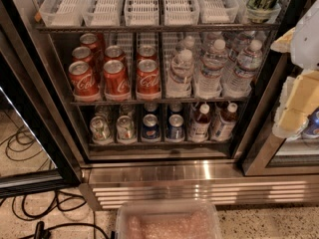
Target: Pick green can from top shelf of fridge
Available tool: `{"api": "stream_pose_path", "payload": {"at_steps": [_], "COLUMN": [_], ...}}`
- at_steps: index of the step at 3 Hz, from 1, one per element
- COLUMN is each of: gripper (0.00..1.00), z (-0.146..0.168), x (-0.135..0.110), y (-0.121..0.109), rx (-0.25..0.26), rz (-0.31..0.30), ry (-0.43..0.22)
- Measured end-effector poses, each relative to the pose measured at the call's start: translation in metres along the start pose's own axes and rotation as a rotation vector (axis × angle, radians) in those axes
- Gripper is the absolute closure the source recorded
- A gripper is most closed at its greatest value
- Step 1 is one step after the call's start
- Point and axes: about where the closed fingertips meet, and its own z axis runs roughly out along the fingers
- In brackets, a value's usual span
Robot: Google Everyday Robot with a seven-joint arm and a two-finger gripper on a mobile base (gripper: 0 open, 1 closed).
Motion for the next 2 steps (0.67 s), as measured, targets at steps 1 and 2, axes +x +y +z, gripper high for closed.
{"api": "stream_pose_path", "payload": {"at_steps": [1,2], "gripper": [0.00,0.00], "z": [0.0000,0.0052], "x": [0.0000,-0.0031], "y": [0.0000,-0.0053], "rx": [0.000,0.066], "rz": [0.000,0.101], "ry": [0.000,-0.116]}}
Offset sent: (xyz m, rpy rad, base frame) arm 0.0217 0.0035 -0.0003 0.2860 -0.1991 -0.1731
